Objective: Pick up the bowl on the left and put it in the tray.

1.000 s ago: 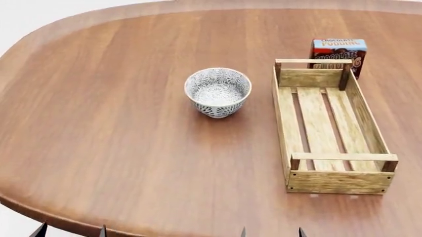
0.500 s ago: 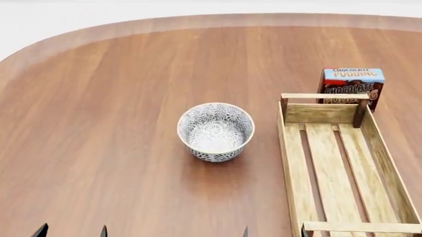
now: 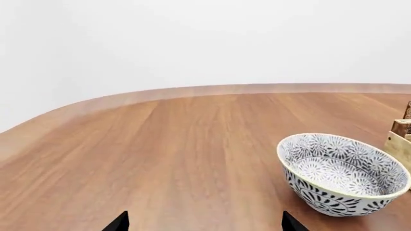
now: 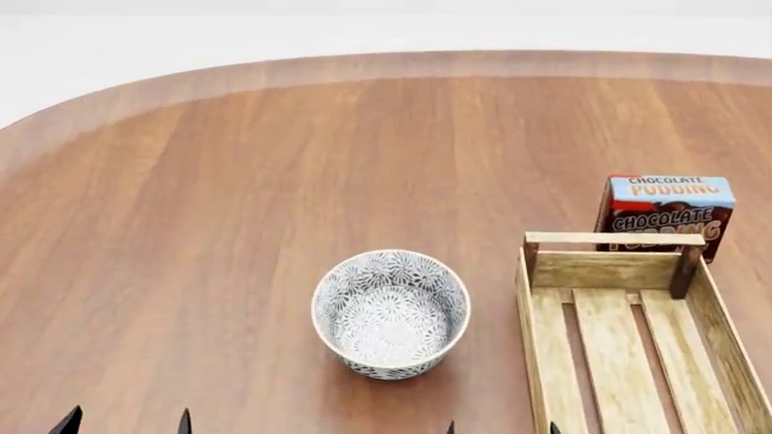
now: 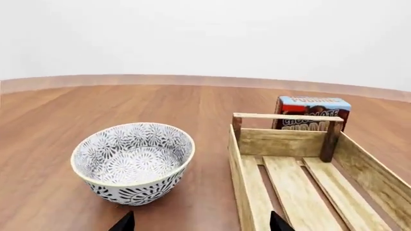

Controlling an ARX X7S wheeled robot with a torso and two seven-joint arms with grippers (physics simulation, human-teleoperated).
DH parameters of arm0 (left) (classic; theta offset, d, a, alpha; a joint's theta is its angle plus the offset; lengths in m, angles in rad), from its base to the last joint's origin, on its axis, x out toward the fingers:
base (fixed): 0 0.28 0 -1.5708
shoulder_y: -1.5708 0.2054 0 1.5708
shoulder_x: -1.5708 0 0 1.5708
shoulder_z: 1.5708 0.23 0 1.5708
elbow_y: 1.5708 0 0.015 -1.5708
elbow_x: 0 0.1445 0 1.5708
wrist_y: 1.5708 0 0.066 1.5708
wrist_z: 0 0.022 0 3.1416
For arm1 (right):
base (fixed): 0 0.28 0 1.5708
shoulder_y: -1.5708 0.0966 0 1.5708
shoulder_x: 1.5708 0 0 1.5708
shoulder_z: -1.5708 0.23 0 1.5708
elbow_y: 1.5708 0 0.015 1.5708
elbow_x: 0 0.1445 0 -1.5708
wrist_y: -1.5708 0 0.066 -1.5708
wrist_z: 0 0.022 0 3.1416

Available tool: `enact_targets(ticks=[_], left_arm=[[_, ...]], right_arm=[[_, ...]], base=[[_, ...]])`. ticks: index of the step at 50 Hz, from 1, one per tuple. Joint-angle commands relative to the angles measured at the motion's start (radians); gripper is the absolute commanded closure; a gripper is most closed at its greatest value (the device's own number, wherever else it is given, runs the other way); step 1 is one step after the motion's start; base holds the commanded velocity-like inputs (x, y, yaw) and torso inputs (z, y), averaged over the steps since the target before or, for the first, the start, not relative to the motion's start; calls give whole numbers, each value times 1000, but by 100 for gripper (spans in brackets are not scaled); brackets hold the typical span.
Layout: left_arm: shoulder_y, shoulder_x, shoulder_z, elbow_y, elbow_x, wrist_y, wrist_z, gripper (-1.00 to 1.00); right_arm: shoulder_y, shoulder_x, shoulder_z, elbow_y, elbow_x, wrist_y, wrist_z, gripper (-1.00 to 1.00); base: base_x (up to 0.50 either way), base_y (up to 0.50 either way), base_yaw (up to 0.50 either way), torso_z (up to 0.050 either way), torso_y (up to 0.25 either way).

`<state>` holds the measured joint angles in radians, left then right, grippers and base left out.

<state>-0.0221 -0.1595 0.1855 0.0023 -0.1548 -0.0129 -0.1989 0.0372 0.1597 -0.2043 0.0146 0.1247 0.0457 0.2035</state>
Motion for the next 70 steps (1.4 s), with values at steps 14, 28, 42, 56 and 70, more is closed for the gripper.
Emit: enact_targets(ticks=[14,28,42,56,70], left_arm=[[-272,-96,-261,763,-505,-905,-81,-100],[-273,-99,-278,765,-673,-925,-95,-100],[-262,-102,-256,744,-652,-907,-100,-100],[-257,-100,-267,736,-645,-869,-102,-100],[-257,-111,-256,740,-641,-863,-111,-100]], right_arm=[[332,74,188,-815,242,1023,93,-100],[325,96,166,-878,235,1068,101,-100],[320,109,152,-860,234,1048,103,-100],[308,116,142,-850,233,1025,108,-100],[303,124,139,-854,236,1016,113,-100]], base=[[0,0,0,4,1],[0,0,0,50,0],[0,0,0,50,0],[0,0,0,11,-14],[0,0,0,1,-249]])
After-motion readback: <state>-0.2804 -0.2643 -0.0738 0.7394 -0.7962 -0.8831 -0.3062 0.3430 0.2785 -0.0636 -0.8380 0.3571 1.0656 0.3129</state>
